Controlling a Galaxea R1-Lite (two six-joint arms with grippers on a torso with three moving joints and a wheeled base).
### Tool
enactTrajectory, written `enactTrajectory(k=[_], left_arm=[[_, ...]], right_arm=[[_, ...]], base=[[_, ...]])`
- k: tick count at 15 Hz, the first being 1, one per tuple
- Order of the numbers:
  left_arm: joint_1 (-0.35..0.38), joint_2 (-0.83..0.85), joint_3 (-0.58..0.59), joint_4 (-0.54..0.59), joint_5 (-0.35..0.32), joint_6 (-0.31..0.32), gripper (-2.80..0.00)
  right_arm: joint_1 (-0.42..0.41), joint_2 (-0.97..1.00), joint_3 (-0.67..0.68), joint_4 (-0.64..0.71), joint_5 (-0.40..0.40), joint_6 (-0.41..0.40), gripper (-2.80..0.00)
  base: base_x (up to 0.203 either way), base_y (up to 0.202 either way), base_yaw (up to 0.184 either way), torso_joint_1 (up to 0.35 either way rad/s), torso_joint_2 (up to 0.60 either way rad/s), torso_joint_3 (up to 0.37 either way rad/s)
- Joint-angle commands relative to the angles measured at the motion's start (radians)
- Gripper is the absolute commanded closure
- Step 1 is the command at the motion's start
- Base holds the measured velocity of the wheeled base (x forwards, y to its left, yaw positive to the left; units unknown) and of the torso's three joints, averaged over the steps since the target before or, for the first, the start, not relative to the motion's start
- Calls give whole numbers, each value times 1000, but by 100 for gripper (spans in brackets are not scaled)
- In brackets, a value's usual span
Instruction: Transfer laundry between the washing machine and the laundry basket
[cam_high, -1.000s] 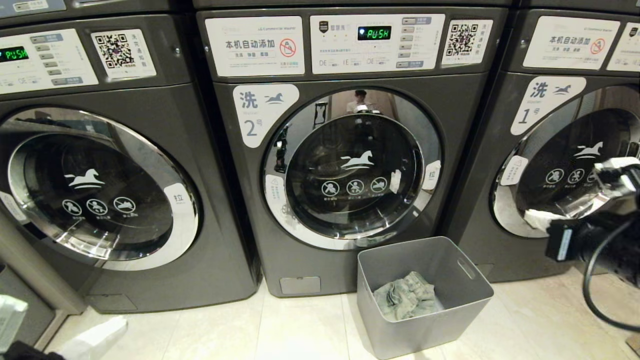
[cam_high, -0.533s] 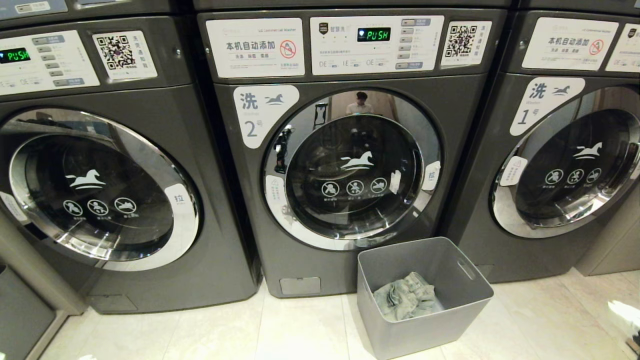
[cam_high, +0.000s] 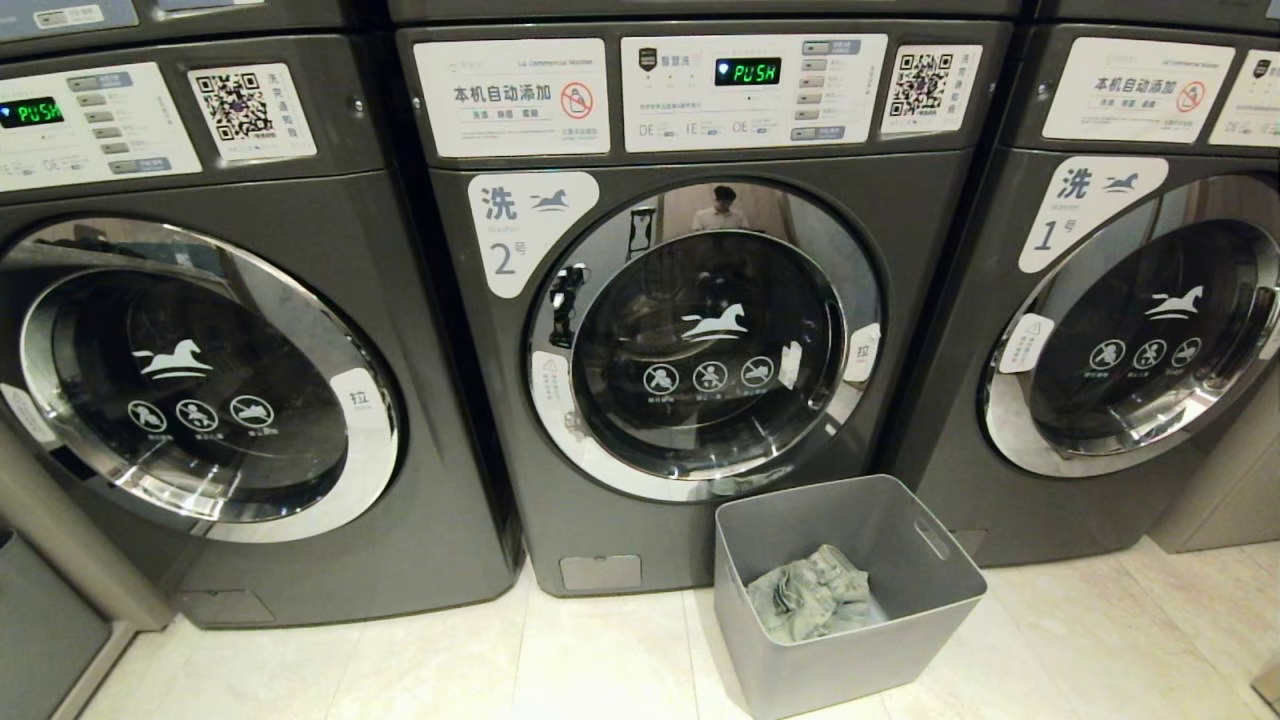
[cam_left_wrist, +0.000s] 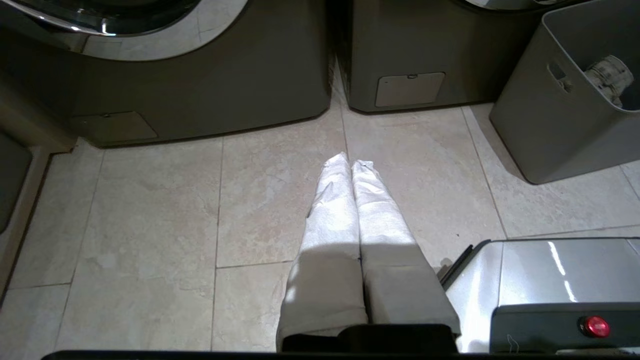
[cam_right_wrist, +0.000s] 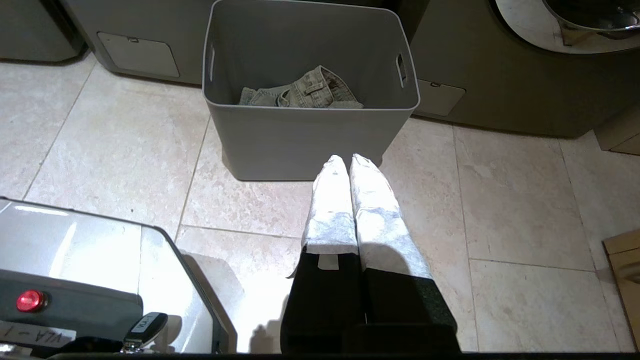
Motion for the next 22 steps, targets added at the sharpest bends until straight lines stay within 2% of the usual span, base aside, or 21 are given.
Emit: enactTrajectory(k=[1, 4, 7, 11, 17, 22], left_arm=[[0, -27, 13, -2, 40, 6, 0], [0, -27, 74, -94, 68, 5, 0], [-6, -26, 74, -92, 63, 4, 0], [-128, -62, 73, -88, 66, -5, 0], [-98, -298, 72, -88, 93, -19, 0], [-95, -309, 74, -95, 98, -27, 0]], right_arm=[[9, -142, 39, 33, 2, -9, 0], [19, -336, 39, 34, 3, -9, 0], [21, -443, 37, 36, 1, -2, 0], [21, -443, 37, 38, 2, -4, 0], [21, -443, 35, 38, 1, -1, 0], [21, -443, 37, 38, -9, 33, 0]], base=[[0, 0, 0, 0, 0, 0], [0, 0, 0, 0, 0, 0], [0, 0, 0, 0, 0, 0], [0, 0, 0, 0, 0, 0], [0, 0, 0, 0, 0, 0], [0, 0, 0, 0, 0, 0]])
